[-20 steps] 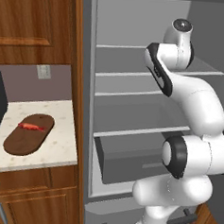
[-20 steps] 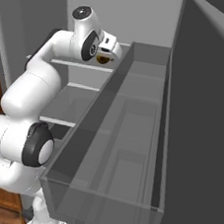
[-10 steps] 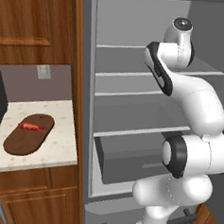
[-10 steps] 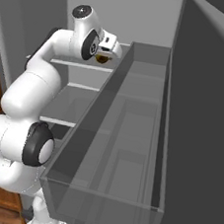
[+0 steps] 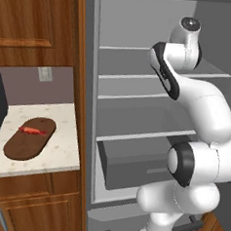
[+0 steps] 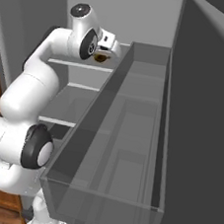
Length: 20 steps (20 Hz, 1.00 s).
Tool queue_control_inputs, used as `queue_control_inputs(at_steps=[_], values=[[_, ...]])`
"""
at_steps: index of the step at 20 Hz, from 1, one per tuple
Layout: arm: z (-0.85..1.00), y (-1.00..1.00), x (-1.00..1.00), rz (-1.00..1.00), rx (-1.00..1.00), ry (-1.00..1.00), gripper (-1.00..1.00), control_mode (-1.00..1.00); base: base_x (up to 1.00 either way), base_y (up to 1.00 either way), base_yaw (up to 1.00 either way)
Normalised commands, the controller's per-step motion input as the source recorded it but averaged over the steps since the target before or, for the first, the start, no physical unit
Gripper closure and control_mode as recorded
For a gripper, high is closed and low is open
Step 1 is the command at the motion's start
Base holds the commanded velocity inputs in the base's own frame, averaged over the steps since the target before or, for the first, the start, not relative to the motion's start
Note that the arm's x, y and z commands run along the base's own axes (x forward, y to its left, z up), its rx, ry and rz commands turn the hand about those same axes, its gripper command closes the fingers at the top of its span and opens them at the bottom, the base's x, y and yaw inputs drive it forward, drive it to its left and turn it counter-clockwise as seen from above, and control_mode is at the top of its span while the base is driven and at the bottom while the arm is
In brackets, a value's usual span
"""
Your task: Retrieve a lemon from the fridge and place it on the cutting board with the fish.
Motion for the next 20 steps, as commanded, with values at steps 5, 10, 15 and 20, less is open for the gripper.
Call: queue_control_inputs(at_steps=[5,10,15,20], values=[[0.36,0.0,-0.93,0.11,0.02,-0.32,1.0,-1.0,0.0,0.0,0.0],[0.18,0.0,-1.0,0.03,0.0,-0.11,1.0,-1.0,0.0,0.0,0.0],[0.3,0.14,-1.0,0.0,0.0,0.0,1.0,-1.0,0.0,0.0,0.0],[0.09,0.26,-1.0,-0.01,0.0,0.09,1.0,-1.0,0.0,0.0,0.0]])
